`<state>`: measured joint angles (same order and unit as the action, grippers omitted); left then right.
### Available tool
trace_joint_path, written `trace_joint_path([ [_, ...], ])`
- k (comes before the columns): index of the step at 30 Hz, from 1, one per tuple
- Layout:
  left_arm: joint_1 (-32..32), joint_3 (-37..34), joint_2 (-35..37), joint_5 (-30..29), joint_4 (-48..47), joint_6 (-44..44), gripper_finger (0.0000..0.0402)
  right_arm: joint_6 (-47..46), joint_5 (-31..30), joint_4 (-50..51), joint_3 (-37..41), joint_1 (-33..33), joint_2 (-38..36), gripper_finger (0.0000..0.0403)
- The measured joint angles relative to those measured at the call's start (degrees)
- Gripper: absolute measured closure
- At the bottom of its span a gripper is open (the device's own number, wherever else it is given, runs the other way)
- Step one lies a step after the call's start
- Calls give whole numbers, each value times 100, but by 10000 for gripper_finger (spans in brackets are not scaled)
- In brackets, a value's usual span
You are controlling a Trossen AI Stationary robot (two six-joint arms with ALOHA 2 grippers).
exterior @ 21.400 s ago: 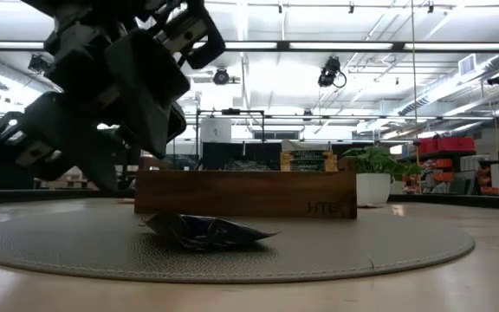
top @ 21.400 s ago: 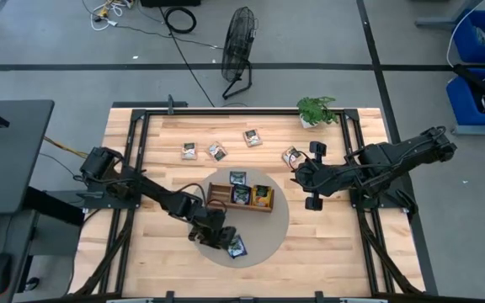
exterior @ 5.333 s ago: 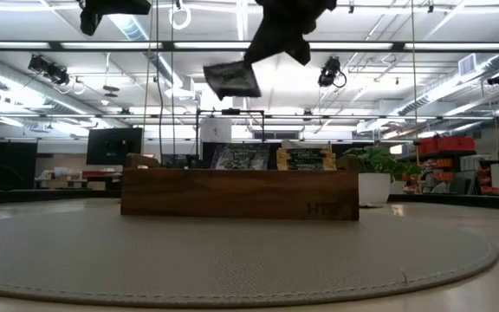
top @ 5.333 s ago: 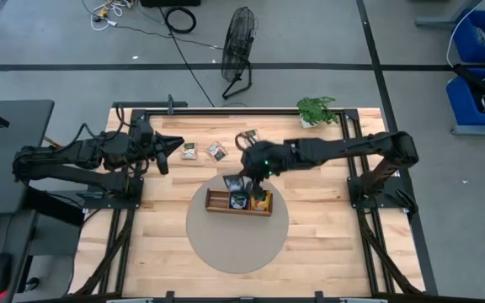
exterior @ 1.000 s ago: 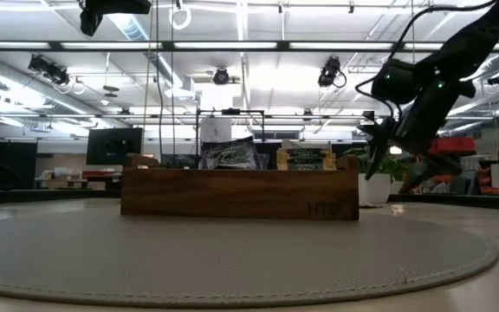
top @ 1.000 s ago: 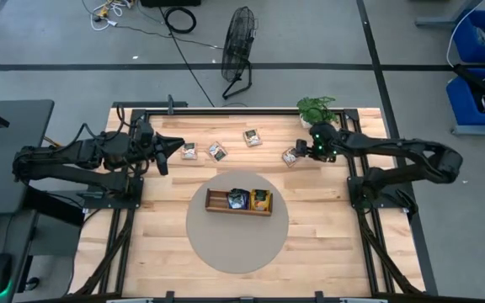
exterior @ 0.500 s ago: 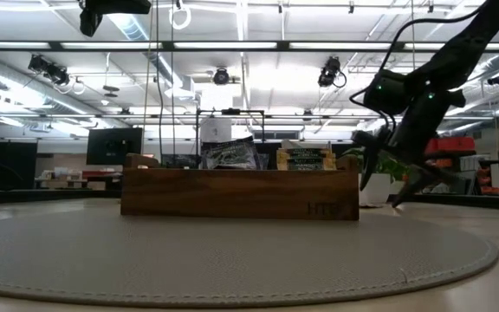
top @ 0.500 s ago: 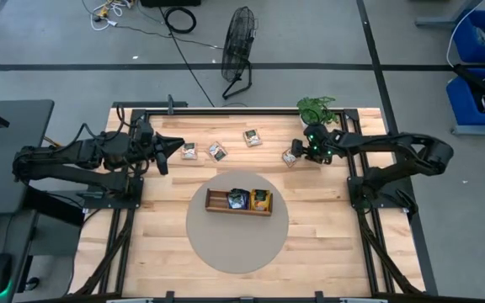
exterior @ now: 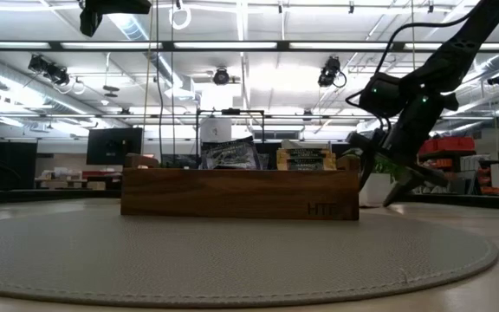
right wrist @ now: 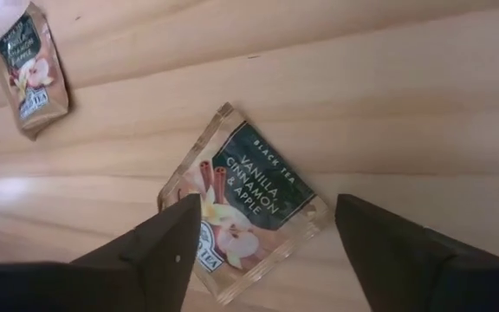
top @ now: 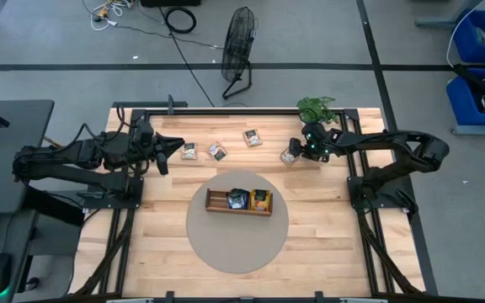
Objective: Pick & Place Tea
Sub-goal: Put the brown tea bag into the left section of the wooden organizer
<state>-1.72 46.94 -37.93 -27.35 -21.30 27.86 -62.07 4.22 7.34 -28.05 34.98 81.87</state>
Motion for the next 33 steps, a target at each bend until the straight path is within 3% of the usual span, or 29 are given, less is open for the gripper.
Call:
trace_joint_path([
  [14,0,0,0,0,-2,4,356,423,55,-103,36,1,52,290],
  [24,-2,0,0,0,-4,7,356,575,748,-463,50,-38,80,387],
  [33,0,0,0,0,-4,7,356,894,1034,-589,50,-71,64,401],
])
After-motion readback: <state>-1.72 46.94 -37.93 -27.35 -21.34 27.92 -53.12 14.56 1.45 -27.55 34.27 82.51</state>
